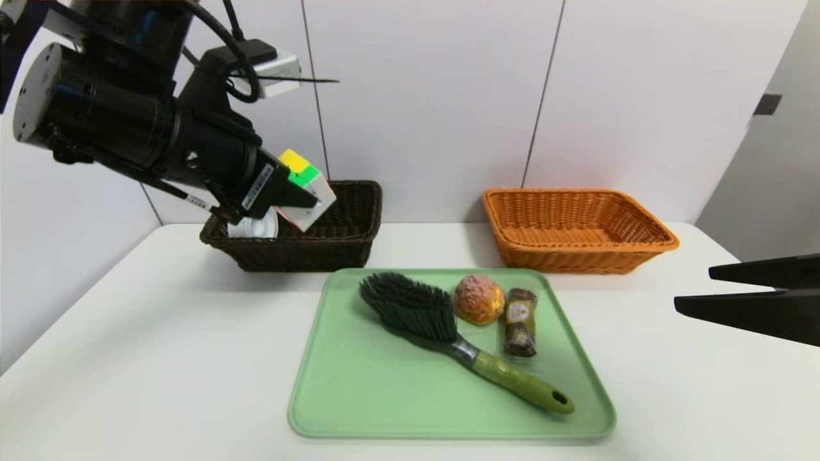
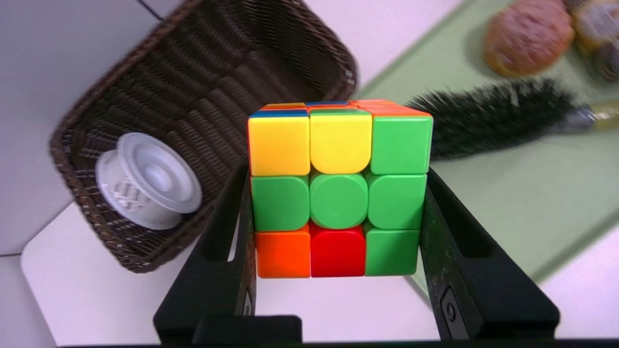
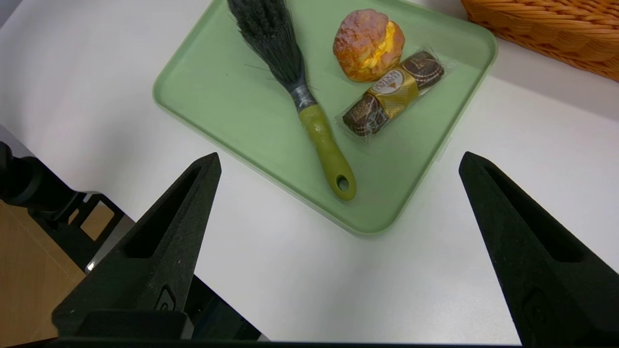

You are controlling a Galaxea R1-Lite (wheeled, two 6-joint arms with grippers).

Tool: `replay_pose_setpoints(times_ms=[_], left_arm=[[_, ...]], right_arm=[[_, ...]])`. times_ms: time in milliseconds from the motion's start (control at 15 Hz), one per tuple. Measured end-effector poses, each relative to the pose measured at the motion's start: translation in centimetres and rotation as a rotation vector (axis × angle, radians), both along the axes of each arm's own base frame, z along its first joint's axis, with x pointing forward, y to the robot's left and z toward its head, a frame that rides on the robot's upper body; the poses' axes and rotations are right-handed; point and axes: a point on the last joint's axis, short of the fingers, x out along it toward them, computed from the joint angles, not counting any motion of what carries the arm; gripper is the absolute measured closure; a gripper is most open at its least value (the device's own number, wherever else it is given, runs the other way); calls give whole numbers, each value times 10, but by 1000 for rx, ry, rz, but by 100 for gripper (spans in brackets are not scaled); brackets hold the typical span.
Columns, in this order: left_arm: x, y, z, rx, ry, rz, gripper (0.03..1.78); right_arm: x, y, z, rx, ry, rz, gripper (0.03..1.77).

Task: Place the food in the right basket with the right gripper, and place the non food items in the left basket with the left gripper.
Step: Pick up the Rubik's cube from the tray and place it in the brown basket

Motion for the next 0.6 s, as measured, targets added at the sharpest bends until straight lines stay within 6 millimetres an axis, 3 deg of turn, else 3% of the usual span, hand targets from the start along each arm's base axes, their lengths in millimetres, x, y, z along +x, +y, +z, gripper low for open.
replay_pose_setpoints(times_ms=[267, 600], left_arm=[[55, 17, -1, -22, -29, 127, 88], [115, 29, -44, -12, 19, 256, 88]], right_arm=[[0, 0, 0, 0, -1, -1, 10], [-2, -1, 0, -1, 0, -5, 10]])
